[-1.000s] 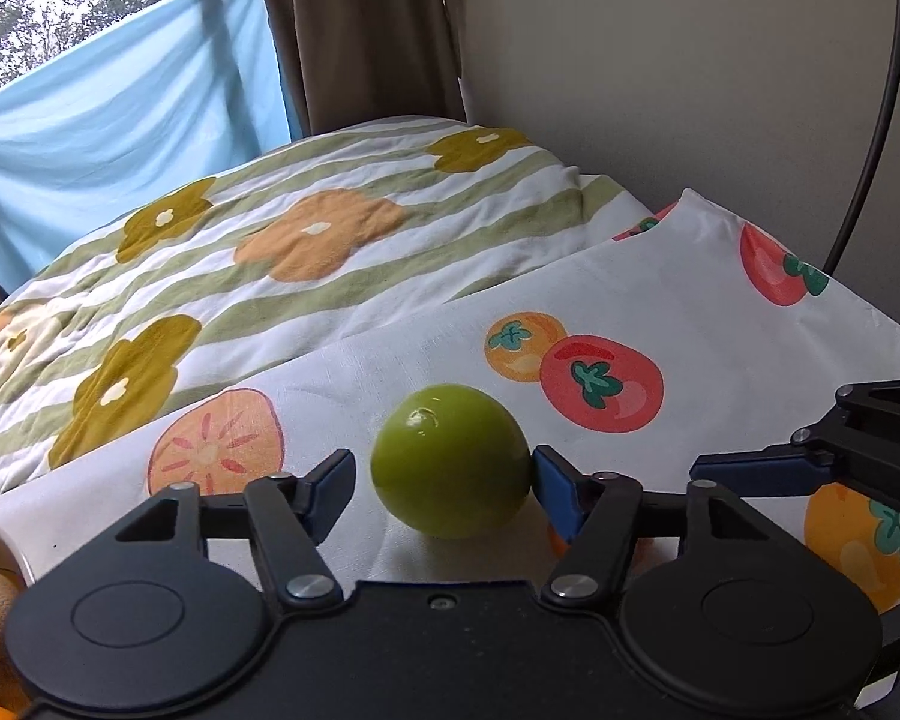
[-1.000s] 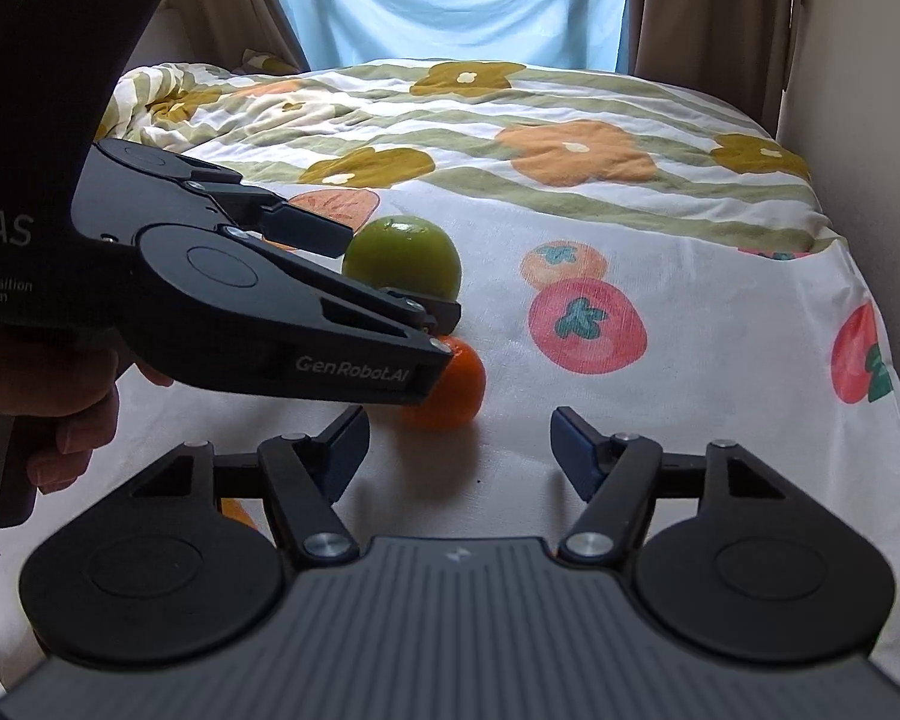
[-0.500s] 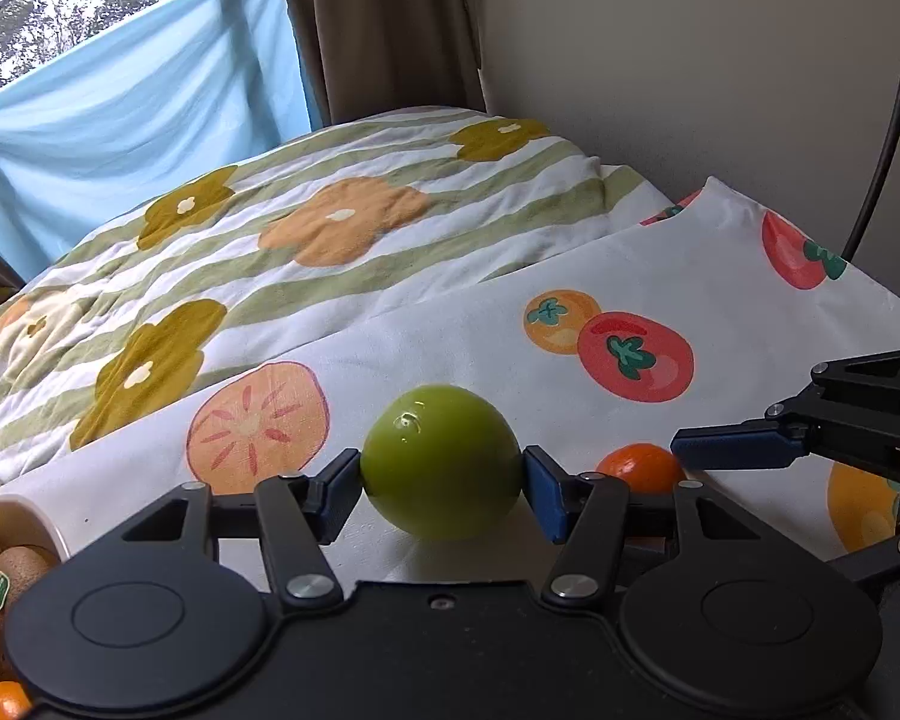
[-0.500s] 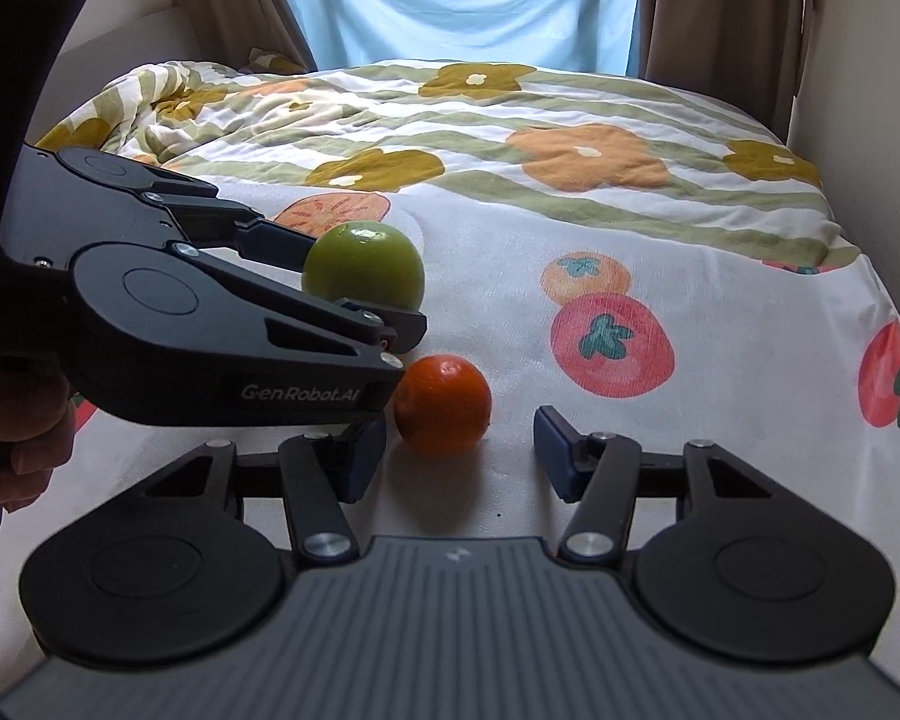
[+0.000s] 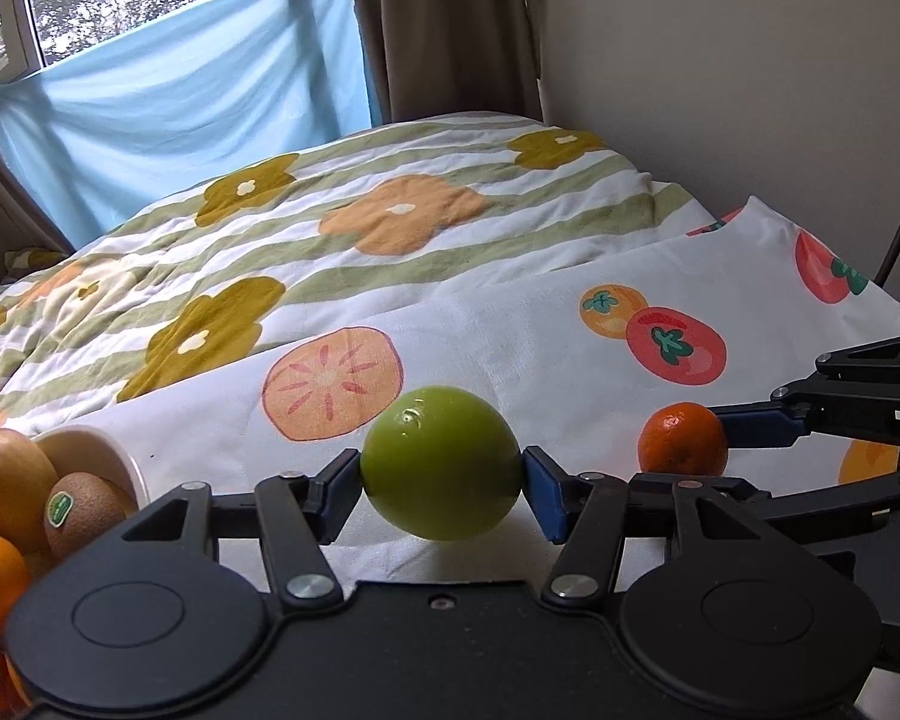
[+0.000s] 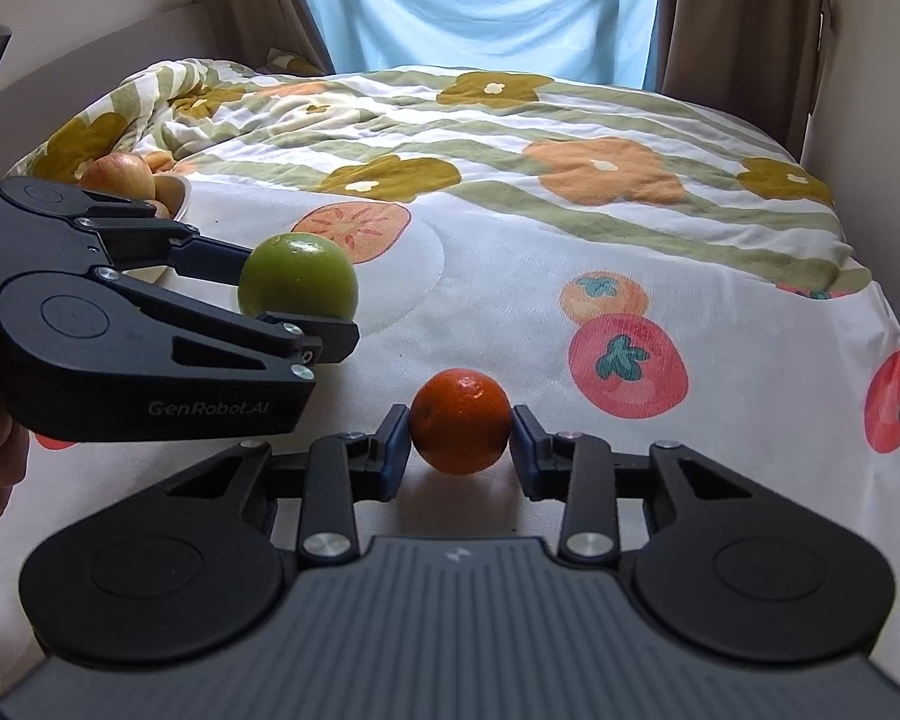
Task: Organize fruits
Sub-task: 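Carry the green apple and tangerine with both tools over the bowl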
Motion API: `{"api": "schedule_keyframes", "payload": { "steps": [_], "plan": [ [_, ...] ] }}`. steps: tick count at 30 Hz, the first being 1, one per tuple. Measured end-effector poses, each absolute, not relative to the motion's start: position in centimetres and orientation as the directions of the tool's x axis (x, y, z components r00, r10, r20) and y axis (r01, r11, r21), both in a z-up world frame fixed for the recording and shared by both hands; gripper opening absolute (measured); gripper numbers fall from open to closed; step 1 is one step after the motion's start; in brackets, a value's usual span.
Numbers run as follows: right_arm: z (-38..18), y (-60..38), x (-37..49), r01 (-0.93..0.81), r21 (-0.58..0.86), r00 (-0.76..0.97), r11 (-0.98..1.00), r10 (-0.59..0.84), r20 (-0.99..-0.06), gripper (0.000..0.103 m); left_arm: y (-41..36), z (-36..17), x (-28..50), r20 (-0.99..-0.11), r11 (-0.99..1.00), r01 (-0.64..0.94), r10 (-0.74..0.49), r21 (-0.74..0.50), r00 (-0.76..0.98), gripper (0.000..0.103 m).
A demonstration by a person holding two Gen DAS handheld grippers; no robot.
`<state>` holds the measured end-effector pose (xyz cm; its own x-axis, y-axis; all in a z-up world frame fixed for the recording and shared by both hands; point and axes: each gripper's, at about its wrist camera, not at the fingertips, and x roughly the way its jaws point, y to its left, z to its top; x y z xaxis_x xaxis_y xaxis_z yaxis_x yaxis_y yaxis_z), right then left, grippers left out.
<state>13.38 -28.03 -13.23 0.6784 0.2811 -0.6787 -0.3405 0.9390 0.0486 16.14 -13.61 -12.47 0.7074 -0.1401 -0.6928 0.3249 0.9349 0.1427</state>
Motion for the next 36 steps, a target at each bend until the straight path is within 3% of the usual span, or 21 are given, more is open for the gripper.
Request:
{"api": "schedule_keyframes", "payload": {
  "steps": [22,36],
  "plan": [
    [-4.1,-22.6,11.9,-0.543,0.057,0.656,0.838,0.465,-0.595,0.05,-5.6,-2.1,8.2,-0.567,0.996,-0.058,0.089,0.073,0.819,0.062],
    [-2.0,-12.9,12.0,-0.557,0.062,0.646,0.829,0.478,-0.595,0.05,4.6,-2.0,8.0,-0.591,0.992,-0.089,0.123,0.086,0.797,0.062]
  ]
}}
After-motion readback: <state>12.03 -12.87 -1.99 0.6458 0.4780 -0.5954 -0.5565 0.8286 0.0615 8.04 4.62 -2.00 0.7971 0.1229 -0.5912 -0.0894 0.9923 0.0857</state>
